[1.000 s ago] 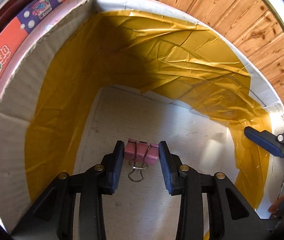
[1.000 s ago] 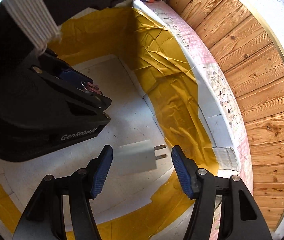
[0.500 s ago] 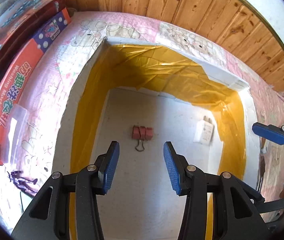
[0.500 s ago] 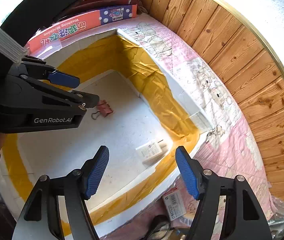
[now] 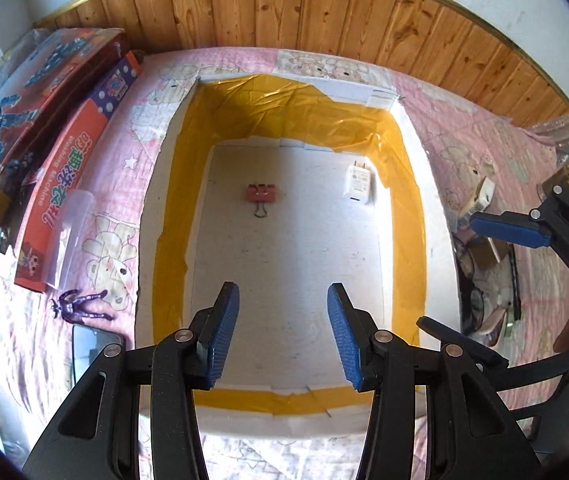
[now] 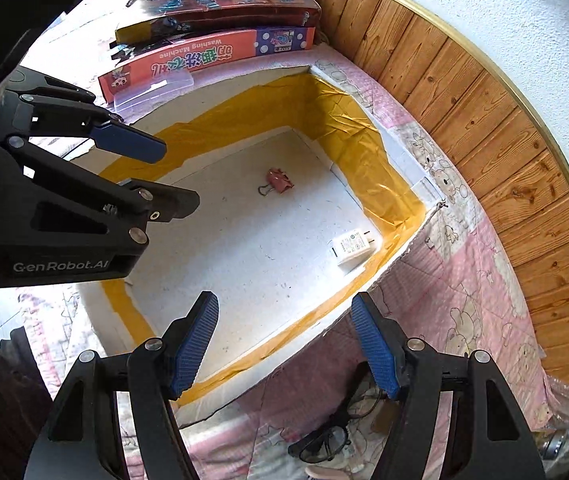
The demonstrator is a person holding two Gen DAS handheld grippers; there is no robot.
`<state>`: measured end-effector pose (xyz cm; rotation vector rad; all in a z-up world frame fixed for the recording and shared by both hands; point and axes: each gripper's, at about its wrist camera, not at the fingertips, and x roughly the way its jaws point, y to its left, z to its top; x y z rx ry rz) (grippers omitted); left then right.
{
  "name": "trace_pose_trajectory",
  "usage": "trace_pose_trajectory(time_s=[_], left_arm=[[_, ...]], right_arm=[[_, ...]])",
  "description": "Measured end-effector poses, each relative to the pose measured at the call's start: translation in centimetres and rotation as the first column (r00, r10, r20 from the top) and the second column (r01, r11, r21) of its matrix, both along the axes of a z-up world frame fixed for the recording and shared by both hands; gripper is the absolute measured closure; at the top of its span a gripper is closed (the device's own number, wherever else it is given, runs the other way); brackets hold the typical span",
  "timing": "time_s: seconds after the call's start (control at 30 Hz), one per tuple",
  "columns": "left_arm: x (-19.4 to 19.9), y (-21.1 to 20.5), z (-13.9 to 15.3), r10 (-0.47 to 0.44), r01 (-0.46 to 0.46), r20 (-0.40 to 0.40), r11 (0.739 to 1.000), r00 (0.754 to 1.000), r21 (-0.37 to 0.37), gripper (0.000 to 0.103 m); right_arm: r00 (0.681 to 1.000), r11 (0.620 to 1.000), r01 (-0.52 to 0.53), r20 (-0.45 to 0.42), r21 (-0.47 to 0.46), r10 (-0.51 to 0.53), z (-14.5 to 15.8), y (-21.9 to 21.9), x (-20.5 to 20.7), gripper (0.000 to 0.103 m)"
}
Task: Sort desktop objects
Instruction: 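Move both grippers back toward the objects on the bedspread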
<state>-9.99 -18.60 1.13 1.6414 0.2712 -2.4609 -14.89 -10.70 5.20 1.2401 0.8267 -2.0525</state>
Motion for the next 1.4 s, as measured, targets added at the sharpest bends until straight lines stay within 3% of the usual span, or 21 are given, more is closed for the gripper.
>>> trace_pose_trajectory(time_s=[0.33, 0.57, 1.03, 1.2, 1.4], left_arm=[[5.1, 2.6, 1.3, -0.029, 0.027, -0.031, 0.998, 0.999, -0.057, 0.054], [7.9, 4.8, 2.2, -0.07, 0.055, -0.098, 0.987, 0.993, -0.151, 0.054], [11.9, 11.6, 2.9, -0.216, 0.169, -0.213, 0.961, 0.953, -0.217, 0.054], [12.2, 14.1, 2.4, -0.269, 0.226, -0.219, 0.953, 0.938, -0.203, 0.055], [11.0, 17.6, 0.1, -0.324, 0.305, -0.183, 0.944, 0.928, -0.127, 0.055]], right_arm=[[0.999, 0.999, 0.009, -0.047, -0.054, -0.011, 1.6, 1.1, 5.1, 0.033], [0.996, 0.992, 0.041, -0.078, -0.119, -0.05, 1.7, 2.3, 8.2, 0.033], [0.975, 0.961, 0.155, -0.122, -0.229, -0.186, -0.5, 6.9, 13.6, 0.033], [0.947, 0.908, 0.253, -0.108, -0.333, -0.304, -0.9, 10.8, 14.5, 0.033], [0.871, 0.78, 0.421, -0.032, -0.462, -0.49, -3.1, 17.1, 15.6, 0.033]])
